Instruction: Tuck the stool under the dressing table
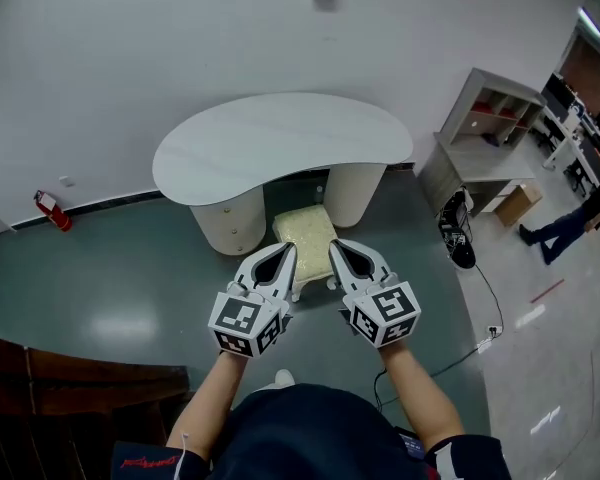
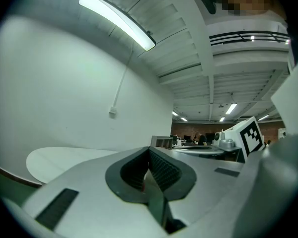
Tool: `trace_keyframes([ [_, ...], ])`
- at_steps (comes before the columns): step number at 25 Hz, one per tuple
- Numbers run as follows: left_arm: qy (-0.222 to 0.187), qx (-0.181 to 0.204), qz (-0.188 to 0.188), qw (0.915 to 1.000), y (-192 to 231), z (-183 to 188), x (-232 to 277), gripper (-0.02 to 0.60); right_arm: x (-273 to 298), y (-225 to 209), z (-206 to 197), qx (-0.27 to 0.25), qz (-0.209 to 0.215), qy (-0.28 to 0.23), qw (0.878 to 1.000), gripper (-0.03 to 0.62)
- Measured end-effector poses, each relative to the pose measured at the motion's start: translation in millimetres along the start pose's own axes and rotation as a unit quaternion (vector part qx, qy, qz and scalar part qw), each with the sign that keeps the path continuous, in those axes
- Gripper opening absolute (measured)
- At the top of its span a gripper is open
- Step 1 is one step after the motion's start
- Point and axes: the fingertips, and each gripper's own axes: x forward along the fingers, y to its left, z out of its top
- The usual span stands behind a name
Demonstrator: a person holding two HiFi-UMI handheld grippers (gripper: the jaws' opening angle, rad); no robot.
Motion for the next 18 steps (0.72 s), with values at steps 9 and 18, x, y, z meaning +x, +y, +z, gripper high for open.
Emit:
trace_keyframes([
  [9,0.011,-0.021,-0.010,0.9996,31.7,-11.3,3.5,0.008,31.4,11.1,-10.9,0.012,-0.007,0.012,1.000,0.012],
  [18,0.024,-0.027,-0.011,0.9993,38.7,-36.0,-0.6,0.008,38.7,21.3,-36.2,0.018,-0.014,0.029,0.999,0.012],
])
